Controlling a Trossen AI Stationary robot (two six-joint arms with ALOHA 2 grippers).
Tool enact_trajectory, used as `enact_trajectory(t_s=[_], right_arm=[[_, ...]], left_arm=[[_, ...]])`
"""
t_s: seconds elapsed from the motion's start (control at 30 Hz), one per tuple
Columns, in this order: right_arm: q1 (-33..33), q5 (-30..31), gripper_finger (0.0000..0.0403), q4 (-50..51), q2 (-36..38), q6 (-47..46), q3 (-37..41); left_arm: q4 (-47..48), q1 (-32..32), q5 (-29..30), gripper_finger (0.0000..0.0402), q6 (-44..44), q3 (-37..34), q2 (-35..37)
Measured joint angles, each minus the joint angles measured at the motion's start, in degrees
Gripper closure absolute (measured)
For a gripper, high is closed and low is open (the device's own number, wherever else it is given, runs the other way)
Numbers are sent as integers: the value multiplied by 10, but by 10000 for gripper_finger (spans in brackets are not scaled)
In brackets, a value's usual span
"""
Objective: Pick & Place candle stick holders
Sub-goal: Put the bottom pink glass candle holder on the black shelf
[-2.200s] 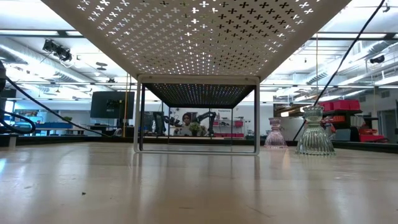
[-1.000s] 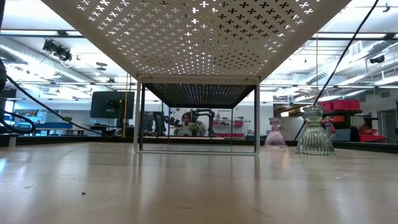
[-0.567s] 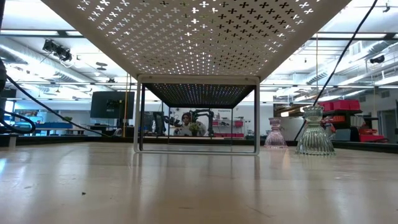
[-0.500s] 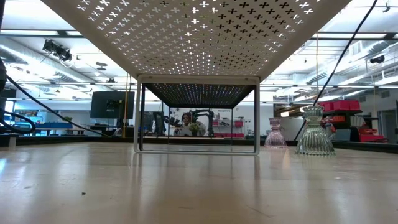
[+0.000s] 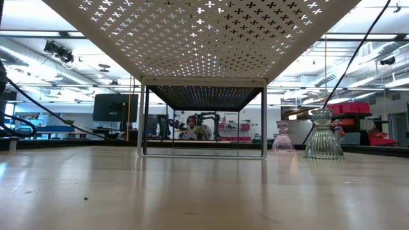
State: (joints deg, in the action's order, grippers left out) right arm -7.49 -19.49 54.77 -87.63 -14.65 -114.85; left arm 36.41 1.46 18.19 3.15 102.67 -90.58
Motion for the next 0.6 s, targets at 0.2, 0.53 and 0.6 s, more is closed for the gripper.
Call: enact_trajectory(t_s=[0.2,0.53,0.6], right_arm=[[0,3,402,28,9,8,0],[1,49,402,104,16,36,0],[2,53,402,118,17,36,0]], left_arm=[[28,-22,1,268,-11,0,13],[83,-67,-29,268,-24,1,24],[102,-76,-30,268,-23,0,26]])
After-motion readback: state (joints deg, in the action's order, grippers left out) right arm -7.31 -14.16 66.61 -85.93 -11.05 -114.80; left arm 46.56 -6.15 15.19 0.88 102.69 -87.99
